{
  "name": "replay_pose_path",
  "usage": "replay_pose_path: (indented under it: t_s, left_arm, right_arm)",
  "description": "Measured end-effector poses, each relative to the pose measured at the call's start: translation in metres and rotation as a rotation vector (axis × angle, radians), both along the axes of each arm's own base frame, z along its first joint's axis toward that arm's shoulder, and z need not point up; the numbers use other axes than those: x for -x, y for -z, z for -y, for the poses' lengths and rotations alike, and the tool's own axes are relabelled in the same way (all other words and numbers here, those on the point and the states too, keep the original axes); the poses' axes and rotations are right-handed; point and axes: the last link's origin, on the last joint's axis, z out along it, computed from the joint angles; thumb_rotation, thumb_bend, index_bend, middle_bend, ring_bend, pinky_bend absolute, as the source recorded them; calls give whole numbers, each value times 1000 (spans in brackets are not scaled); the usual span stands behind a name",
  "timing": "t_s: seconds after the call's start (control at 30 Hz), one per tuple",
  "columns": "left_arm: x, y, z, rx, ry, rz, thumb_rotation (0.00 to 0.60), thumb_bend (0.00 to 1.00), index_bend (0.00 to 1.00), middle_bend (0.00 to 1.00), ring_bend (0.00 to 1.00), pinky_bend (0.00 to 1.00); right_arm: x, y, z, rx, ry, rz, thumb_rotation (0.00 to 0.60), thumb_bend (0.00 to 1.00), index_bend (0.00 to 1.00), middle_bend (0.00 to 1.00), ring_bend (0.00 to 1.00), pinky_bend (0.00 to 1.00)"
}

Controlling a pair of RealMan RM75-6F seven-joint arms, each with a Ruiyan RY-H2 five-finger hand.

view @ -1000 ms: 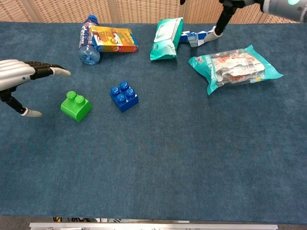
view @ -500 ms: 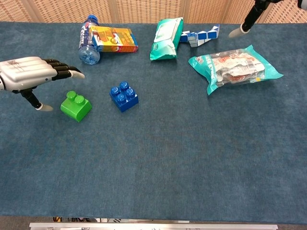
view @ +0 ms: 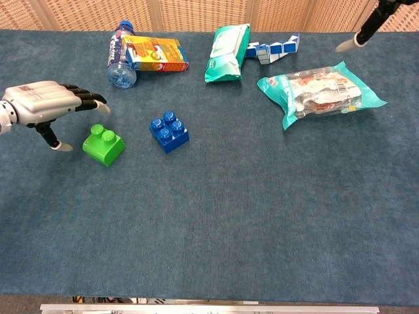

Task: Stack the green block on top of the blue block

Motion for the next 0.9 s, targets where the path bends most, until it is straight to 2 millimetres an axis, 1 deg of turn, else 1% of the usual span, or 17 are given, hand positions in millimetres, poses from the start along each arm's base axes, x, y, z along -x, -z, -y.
replay_pose_path:
  t_s: [0.13,0.27,0.4,0.6,0.9]
  left_arm:
    - [5,-7,1,-19,-25,-40,600,173,203,89,90,103]
    - [11,-11,5,-22,-56,-80,600,173,207,87,89,103]
    - [12,-11,11,-9,-96,-88,600,173,205,86,89,103]
    - [6,-6,10,-21,-91,-72,600,173,146,79,88,103]
    - [-11,6,12,-20,-16,-3,600,173,135,80,89,104]
  right_arm:
    - [3,0,-1,-4,4,1,600,13,37,254,160,267]
    - [5,0,-2,-10,7,6,600,13,37,254,160,267]
    - [6,1,-3,-13,4,11,600,13,37,254,160,267]
    - [8,-2,-4,-8,7,12,600,12,37,254,160,267]
    - [15,-6,-7,-7,26,11,600,13,37,254,160,267]
